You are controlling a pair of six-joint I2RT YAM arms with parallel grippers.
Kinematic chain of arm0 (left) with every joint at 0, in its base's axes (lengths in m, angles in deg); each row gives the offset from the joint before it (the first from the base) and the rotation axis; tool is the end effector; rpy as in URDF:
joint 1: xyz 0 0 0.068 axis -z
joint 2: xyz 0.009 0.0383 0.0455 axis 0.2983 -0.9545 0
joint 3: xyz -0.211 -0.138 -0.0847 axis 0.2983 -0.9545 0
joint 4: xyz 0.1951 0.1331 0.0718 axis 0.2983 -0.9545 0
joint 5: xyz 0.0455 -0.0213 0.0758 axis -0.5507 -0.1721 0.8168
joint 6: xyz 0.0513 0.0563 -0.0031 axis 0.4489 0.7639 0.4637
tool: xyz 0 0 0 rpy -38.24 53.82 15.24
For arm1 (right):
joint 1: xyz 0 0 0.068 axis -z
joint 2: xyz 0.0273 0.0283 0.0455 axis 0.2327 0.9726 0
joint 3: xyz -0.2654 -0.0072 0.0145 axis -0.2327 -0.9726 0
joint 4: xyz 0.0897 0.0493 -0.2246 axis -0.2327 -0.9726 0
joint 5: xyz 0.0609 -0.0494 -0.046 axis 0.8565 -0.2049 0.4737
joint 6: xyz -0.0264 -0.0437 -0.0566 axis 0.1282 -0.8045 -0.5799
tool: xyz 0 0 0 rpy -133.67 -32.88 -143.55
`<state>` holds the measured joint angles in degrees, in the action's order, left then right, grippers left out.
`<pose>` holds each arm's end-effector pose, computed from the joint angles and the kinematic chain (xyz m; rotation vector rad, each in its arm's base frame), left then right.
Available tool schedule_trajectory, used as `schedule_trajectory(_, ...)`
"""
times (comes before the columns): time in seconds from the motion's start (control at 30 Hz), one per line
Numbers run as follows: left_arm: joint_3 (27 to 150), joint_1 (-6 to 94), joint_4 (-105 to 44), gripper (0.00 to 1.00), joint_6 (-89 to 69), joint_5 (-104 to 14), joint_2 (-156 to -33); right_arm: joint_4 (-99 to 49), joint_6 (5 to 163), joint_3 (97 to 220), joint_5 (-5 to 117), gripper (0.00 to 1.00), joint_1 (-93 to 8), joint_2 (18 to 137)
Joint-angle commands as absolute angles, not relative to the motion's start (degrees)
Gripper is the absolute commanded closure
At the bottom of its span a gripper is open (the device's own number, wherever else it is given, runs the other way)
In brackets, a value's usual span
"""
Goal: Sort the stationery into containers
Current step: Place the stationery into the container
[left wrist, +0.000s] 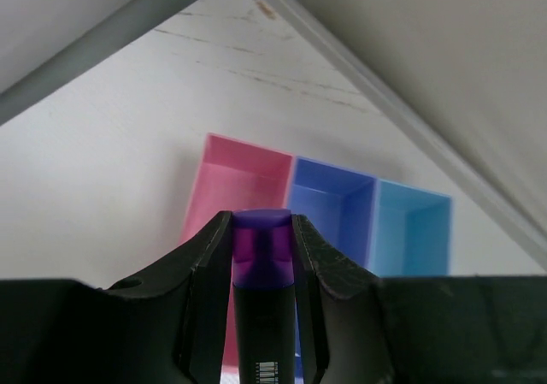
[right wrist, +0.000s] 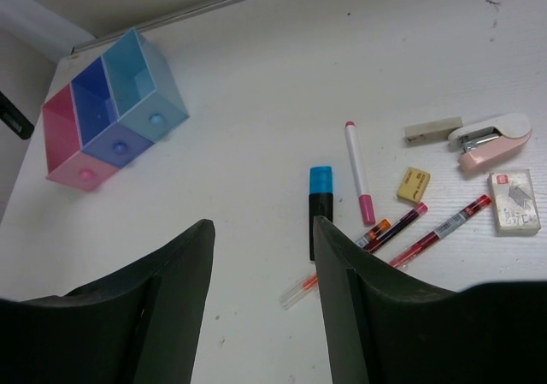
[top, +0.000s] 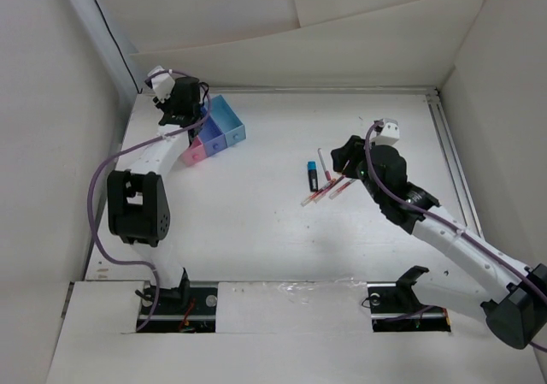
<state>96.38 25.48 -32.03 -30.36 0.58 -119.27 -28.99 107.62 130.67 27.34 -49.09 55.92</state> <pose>0.4203 -0.0206 0.3025 -0.7853 1.6693 0.1332 0.2201 0.1287 0.3112 0.1765 1.8461 0.4609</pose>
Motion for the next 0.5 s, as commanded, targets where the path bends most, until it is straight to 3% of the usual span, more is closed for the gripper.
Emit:
schedule_trajectory(0.0, 100.5, 24.8, -33.4, 1.00, -26.1, 5.8, -122.3, -27.2, 107.8, 131.3, 28.4, 0.44, -49.2, 54.2)
schedule_trajectory(0.13, 107.2, 24.8, -36.6, 1.00, -23.4, 9.5, -128.1, -27.2, 107.8, 131.3, 29.0, 0.44, -49.8, 54.2)
schedule_trajectory(0.47, 107.2, 24.8, -30.7, 1.00, -14.9, 12.3, -132.9, -27.2, 107.8, 131.3, 27.8, 0.44, -49.8, 55.8)
